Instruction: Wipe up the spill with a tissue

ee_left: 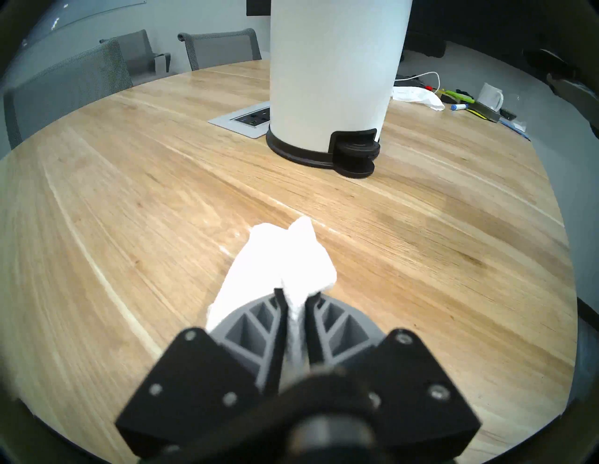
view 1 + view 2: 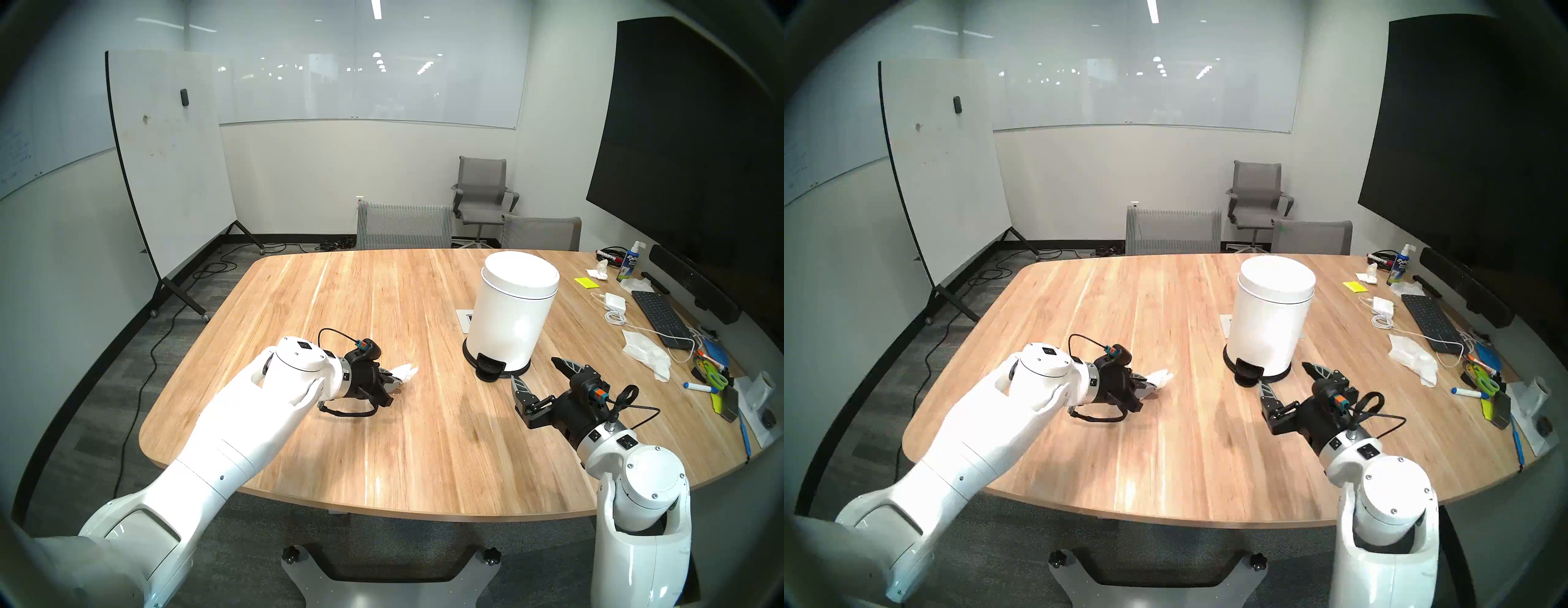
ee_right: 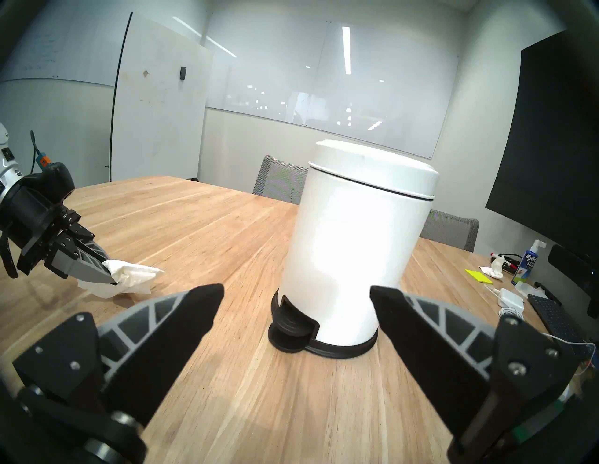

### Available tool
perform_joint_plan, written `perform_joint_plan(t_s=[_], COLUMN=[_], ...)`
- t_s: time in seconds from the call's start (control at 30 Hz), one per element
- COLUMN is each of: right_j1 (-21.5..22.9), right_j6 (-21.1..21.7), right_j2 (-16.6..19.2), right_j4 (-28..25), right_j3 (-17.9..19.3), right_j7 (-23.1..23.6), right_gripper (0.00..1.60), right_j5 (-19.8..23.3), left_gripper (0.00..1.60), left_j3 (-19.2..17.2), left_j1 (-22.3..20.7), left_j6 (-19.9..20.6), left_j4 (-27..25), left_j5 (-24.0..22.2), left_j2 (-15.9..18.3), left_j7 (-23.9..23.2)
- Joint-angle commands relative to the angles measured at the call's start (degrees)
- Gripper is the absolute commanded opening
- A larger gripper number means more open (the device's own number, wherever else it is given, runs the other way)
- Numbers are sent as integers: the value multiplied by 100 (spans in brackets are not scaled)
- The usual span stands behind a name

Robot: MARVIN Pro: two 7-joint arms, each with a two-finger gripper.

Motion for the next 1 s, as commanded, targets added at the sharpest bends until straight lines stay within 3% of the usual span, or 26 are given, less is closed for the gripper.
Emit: perform_joint_plan(t_s=[0.0, 0.97], right_j1=[15, 15], right_j6=[-7, -7], right_j2=[0, 0], right_j4=[-121, -121], right_j3=[-14, -14], right_j7=[2, 2], right_gripper=[160, 160], right_j5=[3, 3], left_gripper=[0, 0], left_j3=[5, 118], left_j1=[-107, -178], left_j6=[-64, -50], left_j4=[-37, 35], left_j5=[-31, -10], left_j2=[-104, -85], left_j7=[-21, -69])
